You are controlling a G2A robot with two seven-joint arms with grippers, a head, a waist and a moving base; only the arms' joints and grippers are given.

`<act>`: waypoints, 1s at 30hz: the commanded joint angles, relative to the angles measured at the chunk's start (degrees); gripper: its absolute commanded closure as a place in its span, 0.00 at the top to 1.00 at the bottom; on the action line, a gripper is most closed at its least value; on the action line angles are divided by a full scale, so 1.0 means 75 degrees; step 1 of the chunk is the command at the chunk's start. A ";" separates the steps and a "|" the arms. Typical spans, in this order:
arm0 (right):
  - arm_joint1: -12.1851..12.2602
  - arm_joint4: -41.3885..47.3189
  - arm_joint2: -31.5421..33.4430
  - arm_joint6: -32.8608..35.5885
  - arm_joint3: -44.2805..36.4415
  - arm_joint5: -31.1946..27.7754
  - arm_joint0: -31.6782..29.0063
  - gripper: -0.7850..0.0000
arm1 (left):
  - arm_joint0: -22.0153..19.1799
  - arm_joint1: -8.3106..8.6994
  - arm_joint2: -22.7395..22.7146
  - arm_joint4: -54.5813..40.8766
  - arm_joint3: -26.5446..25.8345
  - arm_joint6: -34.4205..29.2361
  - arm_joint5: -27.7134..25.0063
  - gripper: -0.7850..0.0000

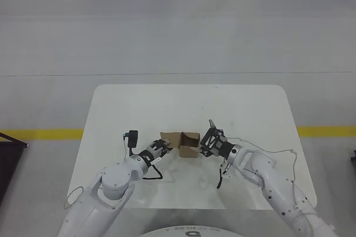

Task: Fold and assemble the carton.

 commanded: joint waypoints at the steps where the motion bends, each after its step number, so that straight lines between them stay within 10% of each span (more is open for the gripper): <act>1: -0.0029 0.0051 -0.0046 0.0208 0.0039 0.0140 0.0057 1.00 | -0.0014 0.0002 0.0004 0.0043 -0.0015 -0.0024 0.0043 0.00; 30: -0.0445 0.0569 -0.0650 0.1616 0.0319 0.1068 0.1039 1.00 | -0.0290 -0.0006 0.0049 0.0256 -0.0002 -0.0342 0.0307 0.00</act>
